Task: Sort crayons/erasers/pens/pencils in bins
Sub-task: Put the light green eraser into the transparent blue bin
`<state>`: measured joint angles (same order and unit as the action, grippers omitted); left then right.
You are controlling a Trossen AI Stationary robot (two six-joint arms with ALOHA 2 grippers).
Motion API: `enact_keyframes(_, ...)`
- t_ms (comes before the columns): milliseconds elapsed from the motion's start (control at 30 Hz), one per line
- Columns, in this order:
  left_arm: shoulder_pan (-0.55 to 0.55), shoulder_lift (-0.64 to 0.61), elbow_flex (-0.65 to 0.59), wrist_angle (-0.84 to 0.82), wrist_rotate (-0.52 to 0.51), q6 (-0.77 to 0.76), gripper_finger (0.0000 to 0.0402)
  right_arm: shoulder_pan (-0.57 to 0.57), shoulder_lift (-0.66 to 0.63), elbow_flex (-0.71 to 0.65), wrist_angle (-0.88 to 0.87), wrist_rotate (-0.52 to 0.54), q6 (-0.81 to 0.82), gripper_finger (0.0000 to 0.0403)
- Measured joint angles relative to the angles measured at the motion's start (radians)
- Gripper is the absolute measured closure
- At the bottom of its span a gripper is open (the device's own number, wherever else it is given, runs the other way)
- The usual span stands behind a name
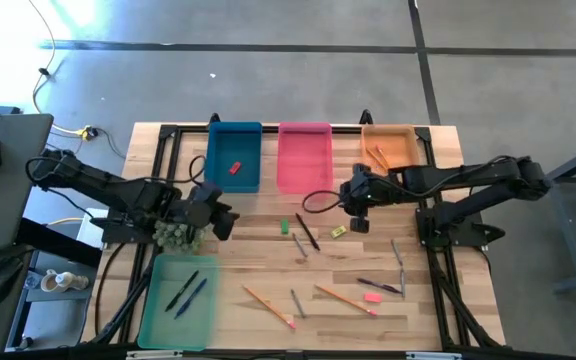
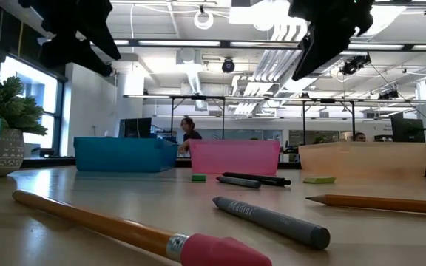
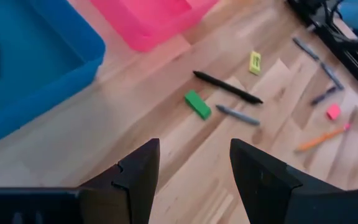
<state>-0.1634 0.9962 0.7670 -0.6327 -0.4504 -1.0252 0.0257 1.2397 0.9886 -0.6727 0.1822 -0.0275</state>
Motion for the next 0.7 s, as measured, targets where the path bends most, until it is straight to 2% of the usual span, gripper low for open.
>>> enact_keyframes(567,0.095,0.0,0.0,0.002,0.001,-0.011,0.0216,0.015,0.273,-0.001,-0.005,-0.052,-0.241,0.0283)
enact_keyframes(700,0.099,0.0,0.0,0.002,0.006,-0.011,0.0216,0.016,0.308,-0.001,-0.001,-0.135,-0.255,0.0283)
